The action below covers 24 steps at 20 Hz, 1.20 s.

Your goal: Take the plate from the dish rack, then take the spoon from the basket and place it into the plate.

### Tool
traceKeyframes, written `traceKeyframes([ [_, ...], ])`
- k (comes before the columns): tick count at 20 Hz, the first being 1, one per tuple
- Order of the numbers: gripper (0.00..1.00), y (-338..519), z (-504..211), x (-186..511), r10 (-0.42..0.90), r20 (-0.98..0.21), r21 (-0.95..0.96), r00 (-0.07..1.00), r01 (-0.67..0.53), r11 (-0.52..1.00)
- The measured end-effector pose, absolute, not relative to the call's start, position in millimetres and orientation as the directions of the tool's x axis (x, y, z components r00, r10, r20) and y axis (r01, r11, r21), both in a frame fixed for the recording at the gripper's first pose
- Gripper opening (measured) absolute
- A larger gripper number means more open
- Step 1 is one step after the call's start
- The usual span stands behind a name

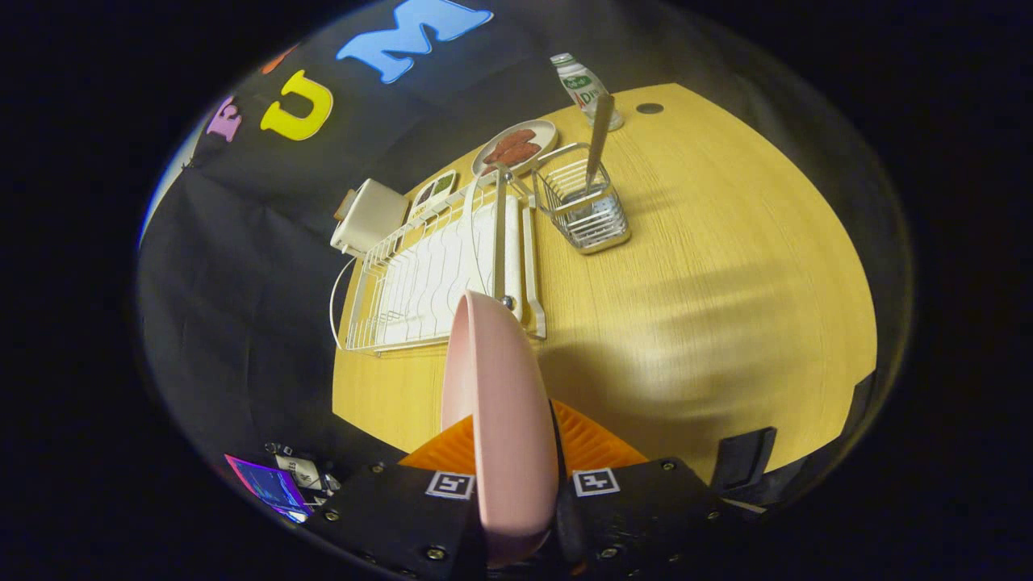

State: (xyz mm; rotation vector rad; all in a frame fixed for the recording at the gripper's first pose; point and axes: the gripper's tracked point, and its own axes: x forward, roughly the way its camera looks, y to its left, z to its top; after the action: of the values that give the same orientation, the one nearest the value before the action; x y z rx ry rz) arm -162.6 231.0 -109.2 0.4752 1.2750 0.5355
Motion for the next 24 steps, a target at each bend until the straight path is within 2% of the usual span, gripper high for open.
traceKeyframes([
  [3,0.30,237,-134,-177,0.634,-0.746,0.628,0.203,-0.105,0.771],
  [7,0.30,252,-157,-194,0.671,-0.717,0.679,0.187,-0.029,0.733],
  [11,0.30,273,-165,-194,0.729,-0.658,0.737,0.191,-0.035,0.675],
  [20,0.30,321,-190,-208,0.778,-0.605,0.785,0.168,-0.037,0.618],
  [24,0.30,347,-194,-211,0.807,-0.571,0.816,0.152,0.002,0.577],
])
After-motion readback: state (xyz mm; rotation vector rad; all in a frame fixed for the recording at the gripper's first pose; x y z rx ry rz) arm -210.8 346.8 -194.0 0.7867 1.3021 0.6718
